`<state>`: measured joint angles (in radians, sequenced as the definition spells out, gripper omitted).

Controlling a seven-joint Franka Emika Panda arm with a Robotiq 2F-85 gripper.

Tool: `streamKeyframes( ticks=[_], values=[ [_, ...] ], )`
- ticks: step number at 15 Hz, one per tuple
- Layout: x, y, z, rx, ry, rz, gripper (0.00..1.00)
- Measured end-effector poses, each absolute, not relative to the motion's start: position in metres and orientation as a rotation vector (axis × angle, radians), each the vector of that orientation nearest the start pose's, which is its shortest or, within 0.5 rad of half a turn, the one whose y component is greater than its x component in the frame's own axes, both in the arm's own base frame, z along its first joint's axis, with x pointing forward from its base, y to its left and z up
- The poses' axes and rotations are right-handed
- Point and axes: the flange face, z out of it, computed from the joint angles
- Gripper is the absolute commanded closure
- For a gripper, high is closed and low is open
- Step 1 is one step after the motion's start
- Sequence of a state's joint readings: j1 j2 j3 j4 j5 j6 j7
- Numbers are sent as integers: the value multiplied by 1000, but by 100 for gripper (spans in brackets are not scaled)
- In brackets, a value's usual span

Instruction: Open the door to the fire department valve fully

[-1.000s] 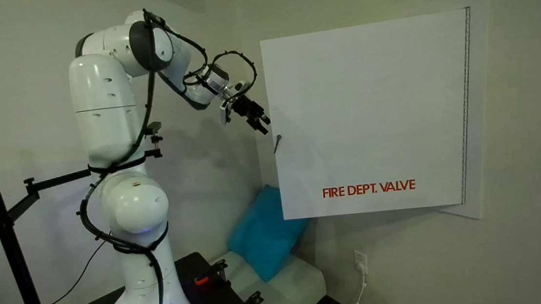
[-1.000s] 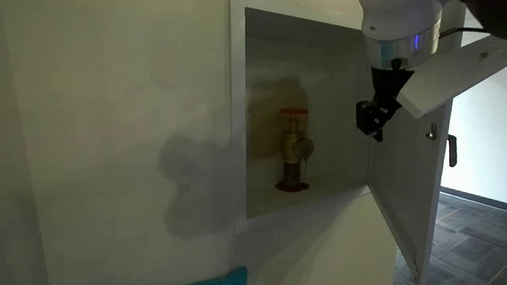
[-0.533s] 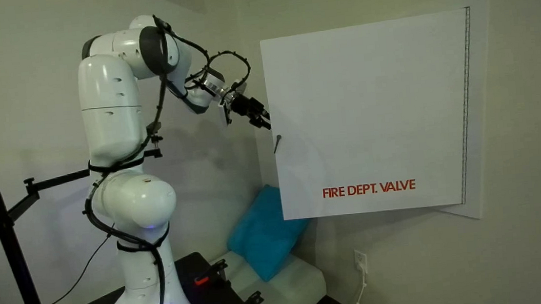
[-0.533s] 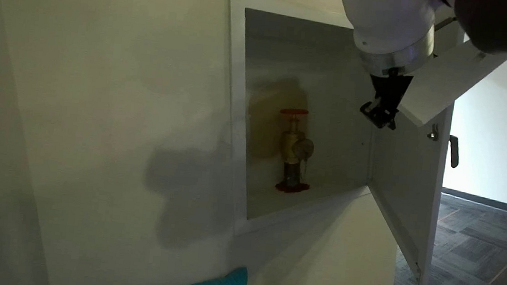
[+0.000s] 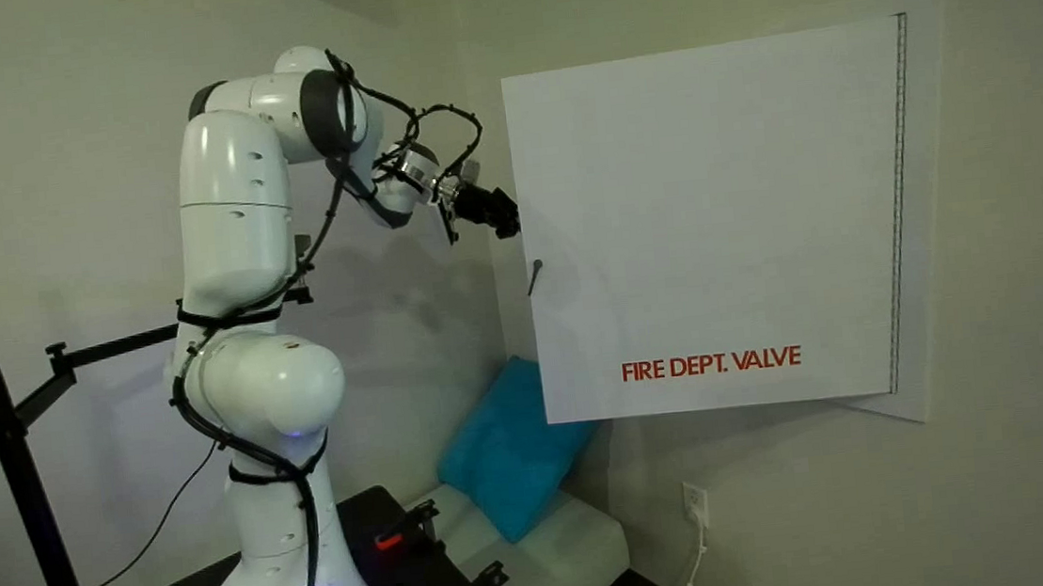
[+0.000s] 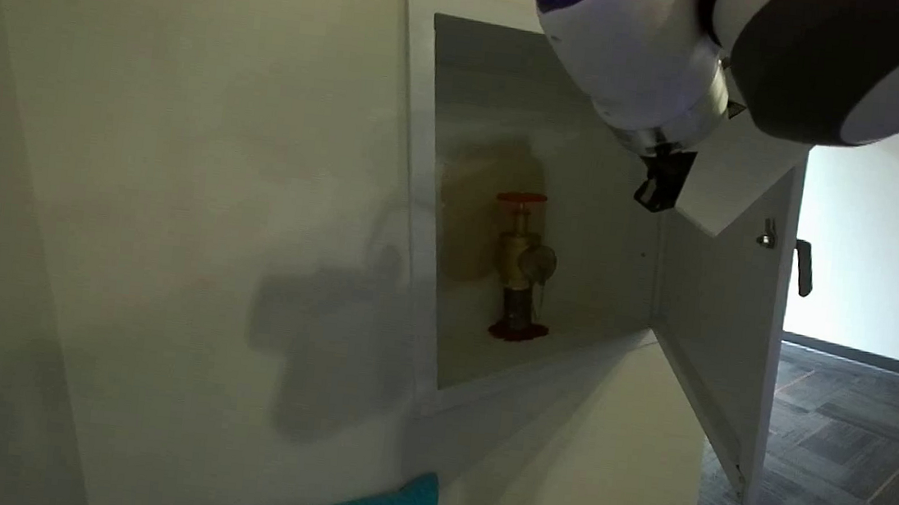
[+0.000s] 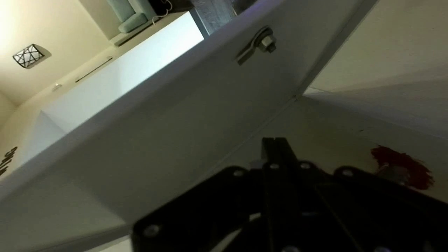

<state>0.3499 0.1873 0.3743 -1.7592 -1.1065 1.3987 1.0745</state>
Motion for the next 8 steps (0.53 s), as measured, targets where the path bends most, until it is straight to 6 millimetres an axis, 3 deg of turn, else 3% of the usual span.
streamKeyframes(
  ticks=[4, 8],
  values=[
    [521, 270, 476, 1972, -265, 538, 100],
    [524, 257, 465, 1906, -307, 440, 100]
  ],
)
